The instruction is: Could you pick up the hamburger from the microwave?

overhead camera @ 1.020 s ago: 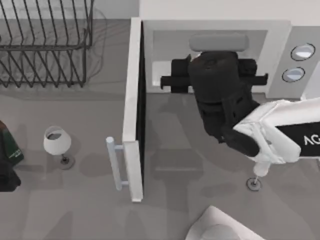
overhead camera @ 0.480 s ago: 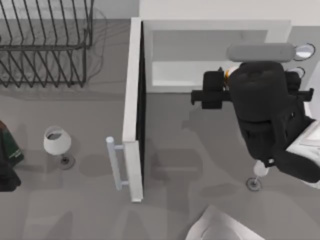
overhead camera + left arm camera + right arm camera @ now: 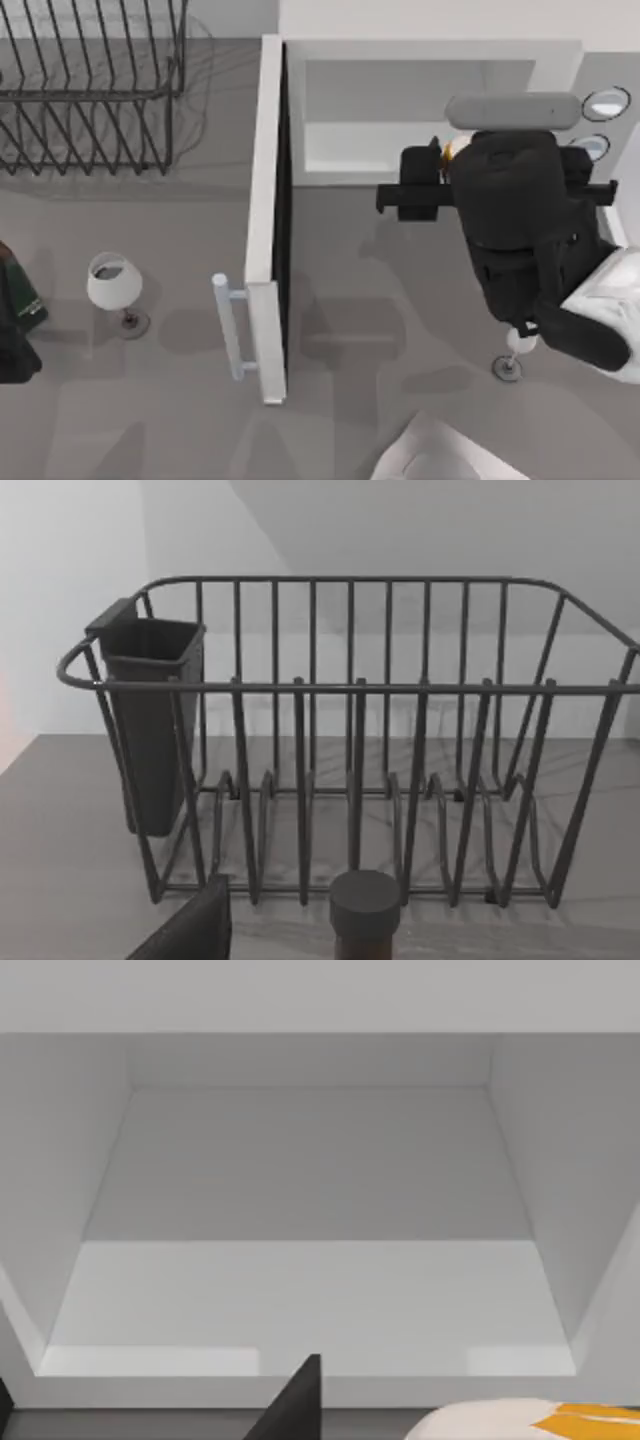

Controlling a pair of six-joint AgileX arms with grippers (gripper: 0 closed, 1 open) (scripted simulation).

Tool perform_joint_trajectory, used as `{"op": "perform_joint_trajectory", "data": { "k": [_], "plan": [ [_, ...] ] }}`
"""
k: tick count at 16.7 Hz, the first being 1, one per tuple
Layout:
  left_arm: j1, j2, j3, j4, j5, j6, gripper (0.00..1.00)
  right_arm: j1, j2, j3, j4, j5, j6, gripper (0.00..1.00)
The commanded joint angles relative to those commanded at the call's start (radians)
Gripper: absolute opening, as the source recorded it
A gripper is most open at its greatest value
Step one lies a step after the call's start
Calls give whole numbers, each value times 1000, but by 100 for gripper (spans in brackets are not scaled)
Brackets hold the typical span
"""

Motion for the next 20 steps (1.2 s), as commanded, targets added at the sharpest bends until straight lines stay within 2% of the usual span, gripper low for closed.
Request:
{"op": "perform_joint_trajectory", "data": {
  "k": [14,20],
  "plan": [
    [0,0,0,0,0,0,100,11,427,-148,567,0,15,0],
    [0,0,0,0,0,0,100,7,451,-177,606,3,22,0]
  ]
}}
